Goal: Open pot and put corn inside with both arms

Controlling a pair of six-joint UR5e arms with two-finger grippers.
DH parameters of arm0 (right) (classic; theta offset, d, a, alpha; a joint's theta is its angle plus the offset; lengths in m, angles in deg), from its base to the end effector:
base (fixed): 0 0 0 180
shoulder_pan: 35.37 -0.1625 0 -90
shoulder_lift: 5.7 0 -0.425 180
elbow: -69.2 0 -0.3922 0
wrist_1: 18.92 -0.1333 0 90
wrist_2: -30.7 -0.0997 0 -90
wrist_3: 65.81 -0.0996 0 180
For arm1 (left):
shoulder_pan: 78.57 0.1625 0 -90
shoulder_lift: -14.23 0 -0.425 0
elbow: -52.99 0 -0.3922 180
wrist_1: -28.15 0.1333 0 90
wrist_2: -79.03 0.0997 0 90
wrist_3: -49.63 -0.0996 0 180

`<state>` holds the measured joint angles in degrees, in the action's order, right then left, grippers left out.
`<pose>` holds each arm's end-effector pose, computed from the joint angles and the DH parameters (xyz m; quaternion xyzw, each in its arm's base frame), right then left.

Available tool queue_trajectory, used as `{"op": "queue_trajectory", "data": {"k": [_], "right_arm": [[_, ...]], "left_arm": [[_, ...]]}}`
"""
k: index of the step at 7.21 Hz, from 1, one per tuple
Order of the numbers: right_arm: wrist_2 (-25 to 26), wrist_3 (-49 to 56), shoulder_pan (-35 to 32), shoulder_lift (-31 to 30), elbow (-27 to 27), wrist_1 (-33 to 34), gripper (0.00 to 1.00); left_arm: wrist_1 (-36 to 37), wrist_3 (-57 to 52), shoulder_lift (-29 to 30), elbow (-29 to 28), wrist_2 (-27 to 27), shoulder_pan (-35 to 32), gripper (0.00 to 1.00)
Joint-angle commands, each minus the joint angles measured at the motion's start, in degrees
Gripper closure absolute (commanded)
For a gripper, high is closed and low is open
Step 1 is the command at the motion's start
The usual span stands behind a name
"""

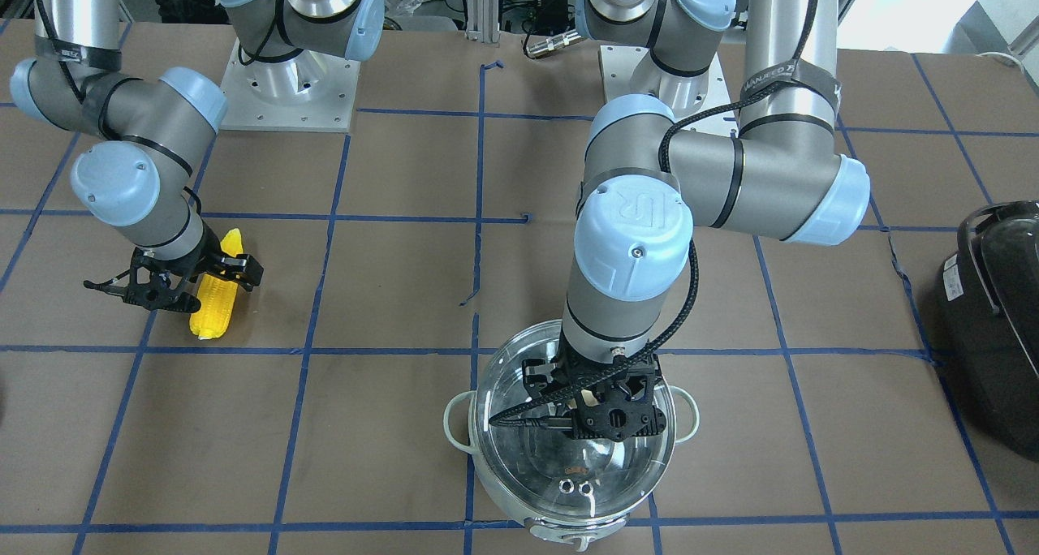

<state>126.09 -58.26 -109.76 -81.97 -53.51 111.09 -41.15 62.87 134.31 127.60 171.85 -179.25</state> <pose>-0.0042 -0.4755 0.1814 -0.0675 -0.9950 -0.0643 0.0347 -0.2563 -0.6660 0.3423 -0.0236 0.9980 -0.0564 0.0132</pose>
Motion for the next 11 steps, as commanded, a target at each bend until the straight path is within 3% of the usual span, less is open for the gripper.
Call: {"op": "queue_trajectory", "data": {"k": [1, 2, 3, 5, 7, 11], "right_arm": [[-0.02, 0.01, 1.25, 1.04, -0.15, 0.42, 0.58], [-0.28, -0.17, 1.43, 1.04, 0.02, 0.50, 0.87], [-0.20, -0.52, 1.44, 0.69, 0.72, 0.42, 1.00], [-0.20, -1.75, 1.09, 0.08, 6.49, -1.24, 1.00], [-3.00, -5.94, 0.21, -1.76, 13.52, -9.55, 1.00], [-1.69, -27.10, -17.95, 0.33, 39.15, -31.17, 1.00]], "left_arm": [[-0.56, -0.50, -1.24, -0.34, 0.00, 1.18, 0.66], [-2.65, -0.58, -2.21, -1.22, 0.00, 2.15, 0.66], [-5.29, -2.33, -3.78, -2.10, -0.44, 4.77, 0.66], [-8.81, -8.80, -6.69, -2.11, -0.36, 9.60, 0.66], [-9.00, -15.58, -8.71, 0.34, 0.17, 15.40, 0.67], [-3.41, -30.00, -11.88, 13.23, -0.18, 29.10, 0.69]]}}
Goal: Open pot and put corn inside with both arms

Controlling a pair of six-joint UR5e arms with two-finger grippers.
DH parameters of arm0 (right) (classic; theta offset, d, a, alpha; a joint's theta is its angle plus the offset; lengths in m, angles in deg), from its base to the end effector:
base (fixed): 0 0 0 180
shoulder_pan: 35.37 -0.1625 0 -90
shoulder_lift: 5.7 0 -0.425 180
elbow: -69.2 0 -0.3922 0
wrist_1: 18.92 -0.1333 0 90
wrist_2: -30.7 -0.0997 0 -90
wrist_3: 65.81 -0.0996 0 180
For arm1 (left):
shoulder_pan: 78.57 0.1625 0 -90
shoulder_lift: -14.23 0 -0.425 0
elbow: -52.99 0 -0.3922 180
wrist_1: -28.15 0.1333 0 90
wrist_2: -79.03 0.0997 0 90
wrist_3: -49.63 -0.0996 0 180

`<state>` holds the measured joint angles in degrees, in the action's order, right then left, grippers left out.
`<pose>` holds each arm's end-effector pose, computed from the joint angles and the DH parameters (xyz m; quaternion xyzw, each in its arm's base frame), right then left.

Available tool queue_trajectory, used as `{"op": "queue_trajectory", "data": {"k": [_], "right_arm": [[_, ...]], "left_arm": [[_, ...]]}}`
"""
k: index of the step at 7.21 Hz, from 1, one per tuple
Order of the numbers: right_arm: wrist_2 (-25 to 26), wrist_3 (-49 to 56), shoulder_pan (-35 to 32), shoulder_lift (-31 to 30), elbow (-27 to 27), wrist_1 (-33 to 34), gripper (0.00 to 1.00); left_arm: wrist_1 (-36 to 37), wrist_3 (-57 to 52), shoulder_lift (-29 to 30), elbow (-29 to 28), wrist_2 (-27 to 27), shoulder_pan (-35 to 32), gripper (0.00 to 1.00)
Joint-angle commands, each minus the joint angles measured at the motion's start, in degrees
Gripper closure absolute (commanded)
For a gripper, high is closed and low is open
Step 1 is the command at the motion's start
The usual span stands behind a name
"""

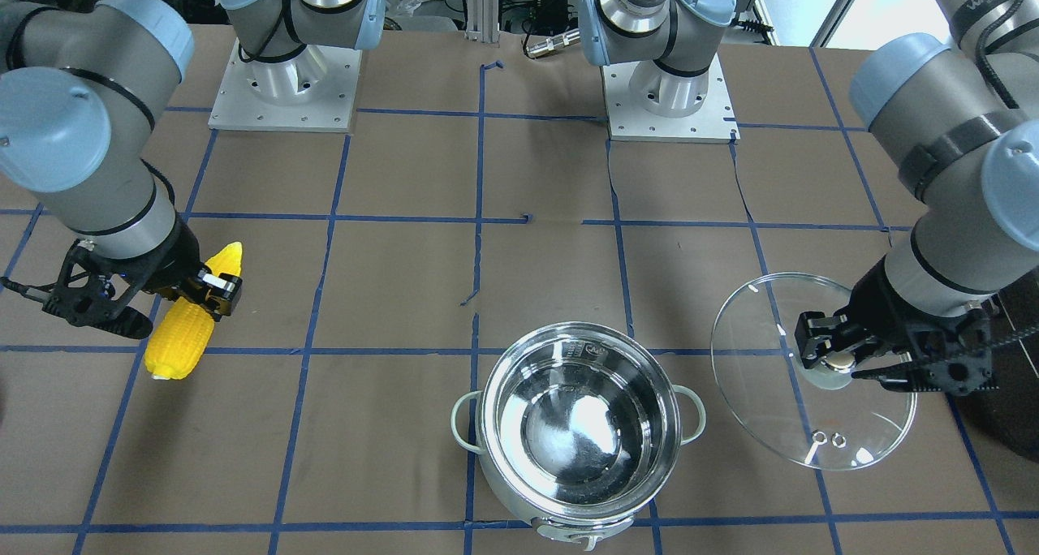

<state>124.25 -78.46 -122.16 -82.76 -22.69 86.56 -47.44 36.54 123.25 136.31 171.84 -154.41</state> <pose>0.0947 -0.5813 0.3781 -0.1381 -0.9899 0.0082 0.0304 0.0283 -0.6373 0.3847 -0.0098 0.9995 -0.0118 0.0281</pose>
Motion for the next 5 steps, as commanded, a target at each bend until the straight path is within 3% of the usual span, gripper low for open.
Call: {"op": "queue_trajectory", "data": {"k": [1, 3, 5], "right_arm": [[0.06, -12.44, -10.11, 3.65, 13.35, -8.52, 1.00], [0.58, -20.11, -19.44, 10.93, 21.89, -8.27, 1.00], [0.24, -21.10, -20.62, 12.55, 23.25, -8.27, 1.00]], "left_arm": [[9.26, -4.31, -1.09, 9.09, -0.25, 6.12, 0.69], [21.66, -8.16, -1.10, 18.15, -0.78, 8.67, 0.69], [24.44, -8.63, -1.10, 21.52, -1.83, 9.92, 0.69]]}}
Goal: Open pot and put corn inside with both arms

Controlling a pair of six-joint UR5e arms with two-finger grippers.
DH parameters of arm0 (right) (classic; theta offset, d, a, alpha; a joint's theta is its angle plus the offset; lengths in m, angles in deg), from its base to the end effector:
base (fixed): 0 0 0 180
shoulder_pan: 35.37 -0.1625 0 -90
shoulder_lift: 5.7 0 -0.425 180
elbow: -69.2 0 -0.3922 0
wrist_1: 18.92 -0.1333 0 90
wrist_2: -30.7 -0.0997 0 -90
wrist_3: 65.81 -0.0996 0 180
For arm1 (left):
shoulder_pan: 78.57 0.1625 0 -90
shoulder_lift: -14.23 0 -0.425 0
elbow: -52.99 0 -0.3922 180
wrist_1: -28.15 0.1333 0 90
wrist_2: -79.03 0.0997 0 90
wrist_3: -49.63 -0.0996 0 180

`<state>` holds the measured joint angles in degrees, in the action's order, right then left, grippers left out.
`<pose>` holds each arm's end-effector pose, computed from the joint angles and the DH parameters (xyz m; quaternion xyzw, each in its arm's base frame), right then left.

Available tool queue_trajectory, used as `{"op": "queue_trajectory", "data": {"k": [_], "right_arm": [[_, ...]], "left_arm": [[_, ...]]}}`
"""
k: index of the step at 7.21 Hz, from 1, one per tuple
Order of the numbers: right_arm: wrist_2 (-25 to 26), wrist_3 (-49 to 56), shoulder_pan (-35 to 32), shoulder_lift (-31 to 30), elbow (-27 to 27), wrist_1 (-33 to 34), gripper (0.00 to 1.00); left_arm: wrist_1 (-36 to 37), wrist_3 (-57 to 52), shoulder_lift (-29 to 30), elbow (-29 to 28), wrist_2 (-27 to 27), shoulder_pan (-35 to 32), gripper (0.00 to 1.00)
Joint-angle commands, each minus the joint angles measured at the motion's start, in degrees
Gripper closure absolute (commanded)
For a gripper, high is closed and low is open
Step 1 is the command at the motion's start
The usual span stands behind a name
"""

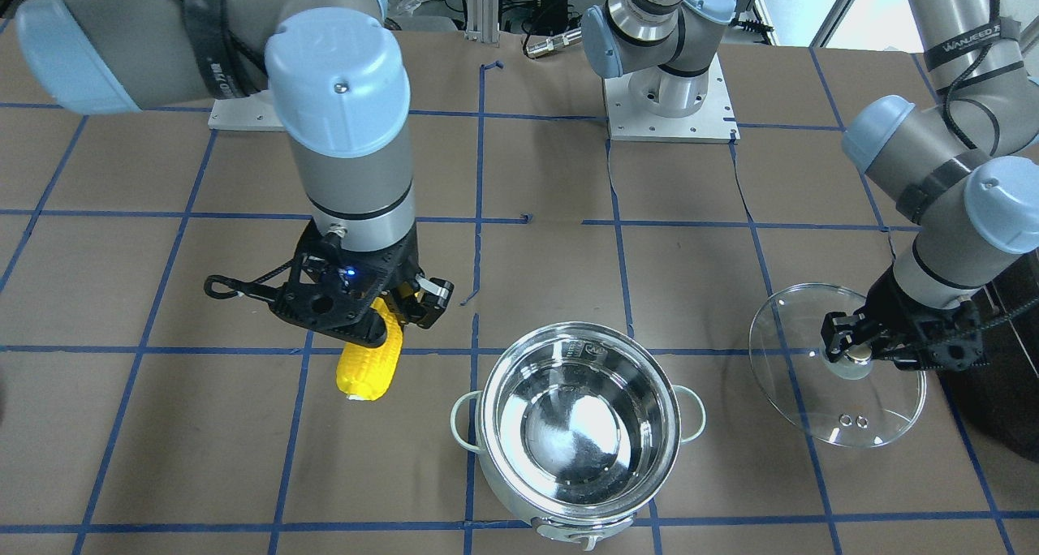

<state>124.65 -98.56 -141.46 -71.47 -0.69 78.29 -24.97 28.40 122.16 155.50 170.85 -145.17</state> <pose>0.3073 -0.6092 0.4280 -0.1457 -0.9884 0.0388 0.0202 0.1106 -0.5833 0.2804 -0.0198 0.9981 -0.0459 0.0360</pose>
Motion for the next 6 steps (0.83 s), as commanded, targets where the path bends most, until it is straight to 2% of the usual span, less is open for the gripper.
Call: {"op": "queue_trajectory", "data": {"k": [1, 3, 5, 6], "right_arm": [[-0.25, -1.01, -1.75, 1.44, 1.33, 0.78, 1.00], [-0.86, -1.88, -2.81, 3.36, 1.69, 4.72, 1.00], [-1.74, -1.97, -5.08, 5.82, 4.31, 7.03, 1.00], [-1.75, -1.97, -7.27, 8.79, 5.37, 8.42, 1.00]], "left_arm": [[1.97, -0.66, 0.17, 3.39, -1.89, 0.77, 0.69], [2.15, -0.57, 0.08, 5.23, -2.08, 0.50, 0.69], [3.72, -1.80, 0.60, 5.42, -2.17, 1.03, 0.69], [3.73, -1.80, 1.04, 5.42, -1.99, 1.03, 0.66]]}}
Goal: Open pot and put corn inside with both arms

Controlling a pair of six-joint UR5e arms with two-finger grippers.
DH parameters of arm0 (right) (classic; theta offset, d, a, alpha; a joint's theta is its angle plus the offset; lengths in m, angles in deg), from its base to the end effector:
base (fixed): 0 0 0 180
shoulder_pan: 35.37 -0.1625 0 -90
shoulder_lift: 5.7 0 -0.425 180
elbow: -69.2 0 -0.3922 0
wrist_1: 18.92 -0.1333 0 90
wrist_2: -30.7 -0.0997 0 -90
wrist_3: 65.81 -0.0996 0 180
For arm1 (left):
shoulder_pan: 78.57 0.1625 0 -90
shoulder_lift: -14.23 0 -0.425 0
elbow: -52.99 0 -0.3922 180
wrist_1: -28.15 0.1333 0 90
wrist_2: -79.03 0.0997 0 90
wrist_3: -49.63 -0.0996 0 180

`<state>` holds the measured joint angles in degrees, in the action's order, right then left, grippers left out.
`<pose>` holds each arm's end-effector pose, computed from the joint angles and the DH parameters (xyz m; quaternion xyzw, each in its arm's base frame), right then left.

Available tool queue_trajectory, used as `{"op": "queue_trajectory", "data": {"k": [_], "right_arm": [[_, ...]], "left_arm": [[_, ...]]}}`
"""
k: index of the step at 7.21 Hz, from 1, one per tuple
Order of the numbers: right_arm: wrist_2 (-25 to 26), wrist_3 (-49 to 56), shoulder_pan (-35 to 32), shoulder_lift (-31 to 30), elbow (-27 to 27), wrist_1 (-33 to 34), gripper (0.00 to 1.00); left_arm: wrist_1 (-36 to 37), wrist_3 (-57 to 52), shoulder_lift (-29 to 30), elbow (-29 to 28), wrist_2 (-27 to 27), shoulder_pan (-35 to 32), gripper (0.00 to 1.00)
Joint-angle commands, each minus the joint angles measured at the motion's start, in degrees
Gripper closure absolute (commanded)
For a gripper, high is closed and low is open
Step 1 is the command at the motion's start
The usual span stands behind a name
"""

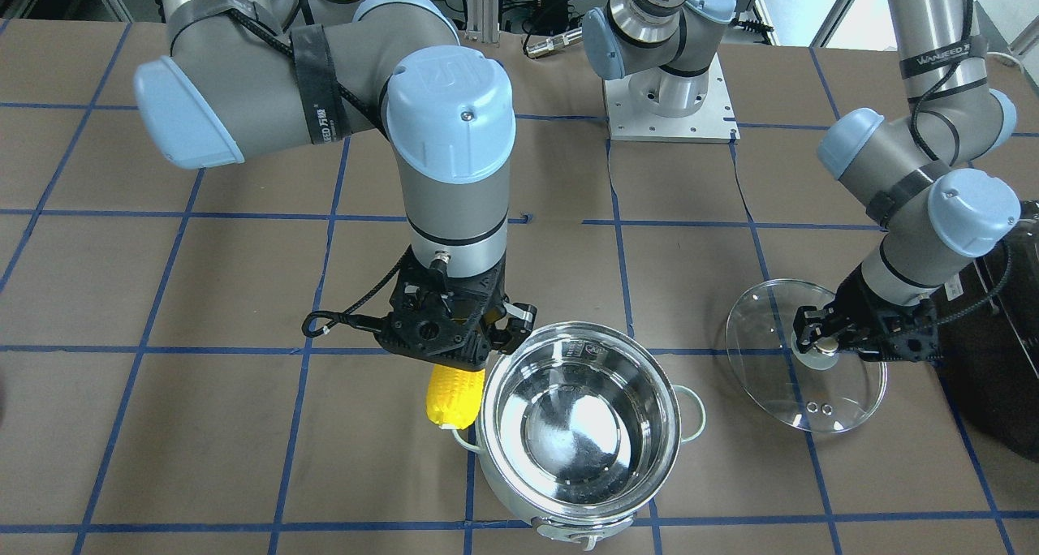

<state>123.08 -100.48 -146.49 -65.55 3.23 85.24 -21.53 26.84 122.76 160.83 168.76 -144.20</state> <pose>0.3785 -0.6214 0.4036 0.1191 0.9902 -0.0716 0.0145 0.1081 -0.5627 0.2404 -0.0137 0.9993 -0.0325 0.0116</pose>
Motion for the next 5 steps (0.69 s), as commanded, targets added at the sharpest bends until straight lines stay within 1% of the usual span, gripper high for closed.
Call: {"op": "queue_trajectory", "data": {"k": [1, 2, 3, 4, 5], "right_arm": [[-0.18, -0.14, -3.39, 4.30, 2.94, 5.32, 1.00], [-0.18, 0.12, -3.40, 5.18, 3.91, 5.70, 1.00], [-0.18, 0.13, -3.84, 6.67, 5.75, 5.79, 1.00], [-0.10, -0.13, -4.02, 8.25, 7.08, 8.67, 1.00], [-0.18, -1.27, -4.02, 10.88, 7.35, 12.61, 1.00]], "left_arm": [[0.29, -0.07, 0.54, 0.26, -0.08, 0.15, 0.64], [0.29, -0.07, 0.71, 0.79, 0.01, 0.15, 0.61], [0.29, -0.07, 0.80, 0.79, 0.18, 0.15, 0.52], [0.29, 0.10, 0.97, 0.79, 0.18, 0.15, 0.45], [0.29, -0.16, 1.06, 0.79, 0.01, 0.15, 0.36]]}}
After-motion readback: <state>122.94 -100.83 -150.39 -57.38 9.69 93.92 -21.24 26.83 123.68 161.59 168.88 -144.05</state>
